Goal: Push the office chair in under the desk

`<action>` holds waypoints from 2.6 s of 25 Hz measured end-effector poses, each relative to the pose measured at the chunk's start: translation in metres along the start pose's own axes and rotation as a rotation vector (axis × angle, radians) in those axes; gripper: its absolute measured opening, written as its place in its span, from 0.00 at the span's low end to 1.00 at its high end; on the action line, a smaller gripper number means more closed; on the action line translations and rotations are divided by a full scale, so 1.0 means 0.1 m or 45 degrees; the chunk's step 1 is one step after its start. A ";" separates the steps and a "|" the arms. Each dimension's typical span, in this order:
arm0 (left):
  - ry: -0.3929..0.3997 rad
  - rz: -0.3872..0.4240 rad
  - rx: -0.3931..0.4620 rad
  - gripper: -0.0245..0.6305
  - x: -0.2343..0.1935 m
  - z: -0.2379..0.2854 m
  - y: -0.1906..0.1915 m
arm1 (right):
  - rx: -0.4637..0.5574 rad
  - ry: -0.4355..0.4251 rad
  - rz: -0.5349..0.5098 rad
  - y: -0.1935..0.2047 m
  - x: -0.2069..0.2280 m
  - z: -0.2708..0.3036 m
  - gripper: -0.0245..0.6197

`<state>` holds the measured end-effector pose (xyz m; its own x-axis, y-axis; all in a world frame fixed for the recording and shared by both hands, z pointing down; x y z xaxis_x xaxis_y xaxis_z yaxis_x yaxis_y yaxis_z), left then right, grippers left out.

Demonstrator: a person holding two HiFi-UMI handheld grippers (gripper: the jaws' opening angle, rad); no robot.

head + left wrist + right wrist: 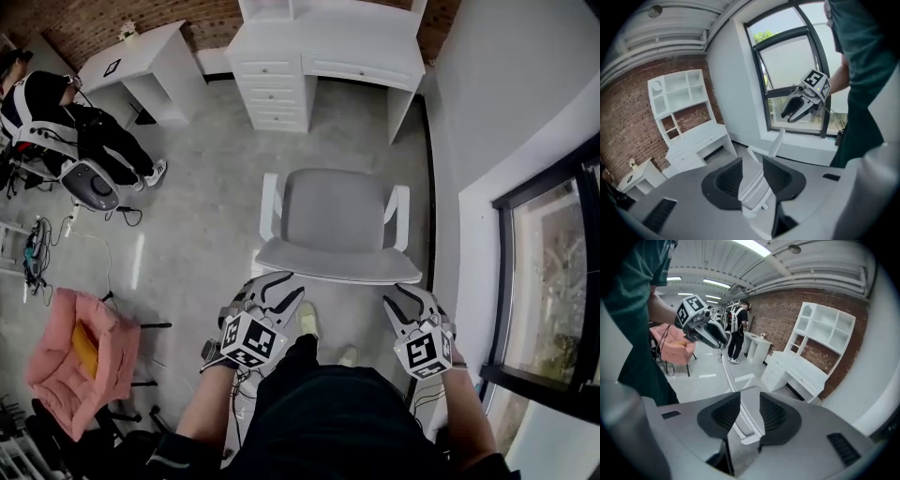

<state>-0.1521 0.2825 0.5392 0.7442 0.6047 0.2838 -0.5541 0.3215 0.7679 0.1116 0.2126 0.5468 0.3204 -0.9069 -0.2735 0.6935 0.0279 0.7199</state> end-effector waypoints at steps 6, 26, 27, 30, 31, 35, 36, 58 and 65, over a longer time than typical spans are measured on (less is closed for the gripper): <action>0.182 0.213 -0.096 0.27 -0.15 0.31 0.30 | -0.177 -0.014 -0.126 0.22 -0.02 0.42 0.26; 0.413 0.658 -0.154 0.20 -0.05 0.89 0.72 | -0.487 -0.042 -0.552 0.88 0.01 1.12 0.23; 0.405 0.685 -0.166 0.20 -0.03 0.90 0.73 | -0.485 -0.036 -0.565 0.89 0.00 1.12 0.22; 0.366 0.708 -0.194 0.21 -0.02 0.95 0.75 | -0.482 -0.036 -0.562 0.89 0.01 1.14 0.21; 0.360 0.704 -0.200 0.21 -0.03 0.96 0.75 | -0.484 -0.042 -0.557 0.89 0.02 1.14 0.21; 0.415 0.670 -0.232 0.20 -0.10 1.01 0.73 | -0.496 -0.049 -0.522 0.87 0.05 1.18 0.22; 0.428 0.663 -0.240 0.20 -0.12 1.02 0.73 | -0.497 -0.046 -0.511 0.87 0.05 1.19 0.22; 0.442 0.628 -0.294 0.22 -0.62 1.71 0.47 | -0.547 0.013 -0.414 0.93 0.66 1.53 0.23; 0.502 0.547 -0.390 0.21 -0.79 2.04 0.28 | -0.545 0.028 -0.423 1.00 1.06 1.68 0.24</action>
<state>-0.1497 0.0950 0.6554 0.2727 0.9283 0.2528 -0.8959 0.1492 0.4185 0.1067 0.0485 0.6967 0.0494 -0.8872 -0.4587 0.9591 -0.0860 0.2698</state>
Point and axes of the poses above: the fingertips, and each gripper's own axes: z forward along the fingers, x to its right, y out of its underside, the point moved 8 cm from there along -z, backward along the fingers, and after that the axes turned 4 degrees about z, right-handed, at the moved point
